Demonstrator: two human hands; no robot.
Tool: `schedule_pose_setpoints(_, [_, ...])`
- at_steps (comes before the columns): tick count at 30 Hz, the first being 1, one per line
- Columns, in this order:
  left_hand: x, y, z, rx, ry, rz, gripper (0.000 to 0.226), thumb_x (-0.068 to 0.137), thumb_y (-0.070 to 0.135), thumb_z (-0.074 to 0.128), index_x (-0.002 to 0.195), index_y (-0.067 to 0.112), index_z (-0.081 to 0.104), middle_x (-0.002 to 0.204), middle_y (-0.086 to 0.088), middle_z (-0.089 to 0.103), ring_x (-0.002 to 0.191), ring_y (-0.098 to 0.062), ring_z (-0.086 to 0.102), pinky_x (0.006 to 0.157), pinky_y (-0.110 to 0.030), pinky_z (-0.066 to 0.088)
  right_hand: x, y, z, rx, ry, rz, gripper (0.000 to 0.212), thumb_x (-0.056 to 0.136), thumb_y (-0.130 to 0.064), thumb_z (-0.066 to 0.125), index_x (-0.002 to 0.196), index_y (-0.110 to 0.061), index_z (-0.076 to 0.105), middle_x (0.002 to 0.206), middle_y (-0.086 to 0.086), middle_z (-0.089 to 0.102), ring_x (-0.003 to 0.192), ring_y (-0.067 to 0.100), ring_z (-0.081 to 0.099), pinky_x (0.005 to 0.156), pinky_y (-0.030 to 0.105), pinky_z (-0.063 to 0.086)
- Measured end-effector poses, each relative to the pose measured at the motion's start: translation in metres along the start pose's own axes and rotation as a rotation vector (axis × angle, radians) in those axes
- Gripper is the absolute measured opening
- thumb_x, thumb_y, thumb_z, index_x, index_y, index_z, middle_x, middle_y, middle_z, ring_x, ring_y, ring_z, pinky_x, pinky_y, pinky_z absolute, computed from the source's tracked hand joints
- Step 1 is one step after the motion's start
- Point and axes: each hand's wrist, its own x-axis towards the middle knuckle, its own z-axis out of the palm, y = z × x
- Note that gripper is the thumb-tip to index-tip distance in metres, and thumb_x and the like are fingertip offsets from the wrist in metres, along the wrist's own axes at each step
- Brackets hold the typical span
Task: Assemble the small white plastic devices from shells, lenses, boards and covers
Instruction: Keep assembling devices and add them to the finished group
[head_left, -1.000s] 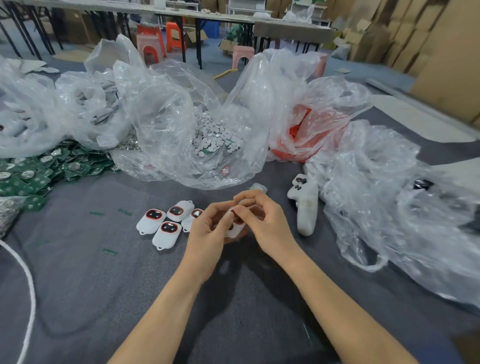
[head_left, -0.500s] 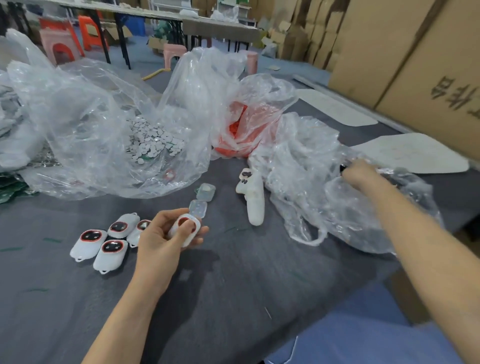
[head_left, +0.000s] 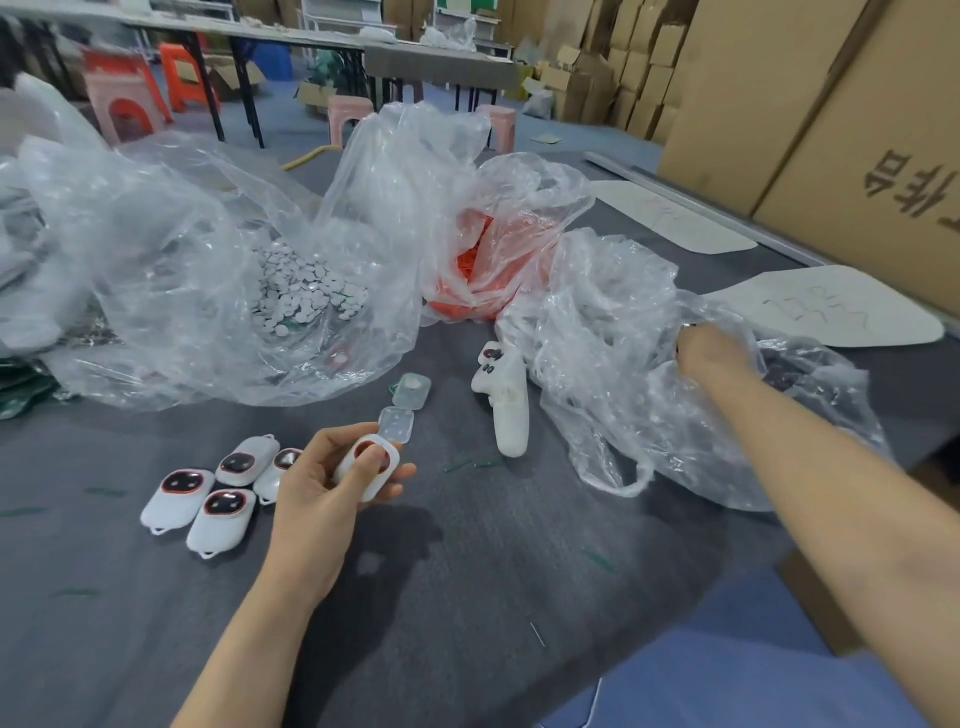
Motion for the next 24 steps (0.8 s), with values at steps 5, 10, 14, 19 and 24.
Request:
schedule_pose_setpoints(5, [0.000, 0.000, -0.001, 0.009, 0.002, -0.004, 0.016, 0.093, 0.009, 0.058, 0.098, 0.022, 0.067, 0.091, -0.002, 0.073, 0.080, -0.024, 0.073, 0.058, -0.019, 0.054, -0.005, -0.002, -0.003, 0.291, 0.103, 0.073, 0.019, 0.091, 0.001, 0.047, 0.088, -0.002, 0.065, 0.104, 0.019, 0.063, 0.084, 0.029, 0.055, 0.071, 0.034, 0.042])
schedule_pose_setpoints(10, [0.001, 0.000, 0.000, 0.009, -0.004, -0.012, 0.017, 0.093, 0.009, 0.057, 0.097, 0.023, 0.067, 0.092, -0.004, 0.073, 0.080, -0.024, 0.073, 0.058, -0.019, 0.054, -0.014, 0.003, -0.012, 0.443, 0.155, 0.075, 0.020, 0.083, 0.005, 0.047, 0.079, -0.007, 0.063, 0.087, 0.017, 0.060, 0.076, 0.029, 0.051, 0.068, 0.033, 0.043])
schedule_pose_setpoints(14, [0.001, 0.001, 0.000, 0.023, -0.002, -0.008, 0.016, 0.093, 0.010, 0.057, 0.097, 0.023, 0.067, 0.094, -0.005, 0.073, 0.079, -0.024, 0.073, 0.058, -0.019, 0.053, -0.014, 0.011, -0.017, 0.557, 0.146, 0.063, 0.012, 0.083, -0.004, 0.059, 0.086, -0.008, 0.070, 0.093, 0.021, 0.064, 0.088, 0.036, 0.059, 0.073, 0.035, 0.048])
schedule_pose_setpoints(19, [0.001, 0.002, 0.000, 0.038, 0.016, 0.002, 0.017, 0.093, 0.009, 0.057, 0.100, 0.021, 0.066, 0.091, 0.000, 0.073, 0.079, -0.022, 0.073, 0.059, -0.018, 0.052, -0.006, 0.018, -0.033, 0.638, 0.244, 0.083, 0.024, 0.092, -0.029, 0.060, 0.088, -0.009, 0.073, 0.094, 0.021, 0.065, 0.085, 0.035, 0.056, 0.067, 0.033, 0.041])
schedule_pose_setpoints(24, [0.001, 0.003, 0.001, 0.059, 0.007, -0.014, 0.018, 0.093, 0.008, 0.057, 0.100, 0.021, 0.067, 0.089, 0.002, 0.072, 0.078, -0.021, 0.073, 0.060, -0.017, 0.053, -0.006, 0.009, -0.035, 0.453, -0.018, 0.067, 0.026, 0.095, -0.016, 0.048, 0.103, 0.005, 0.062, 0.112, 0.027, 0.060, 0.099, 0.039, 0.055, 0.075, 0.035, 0.040])
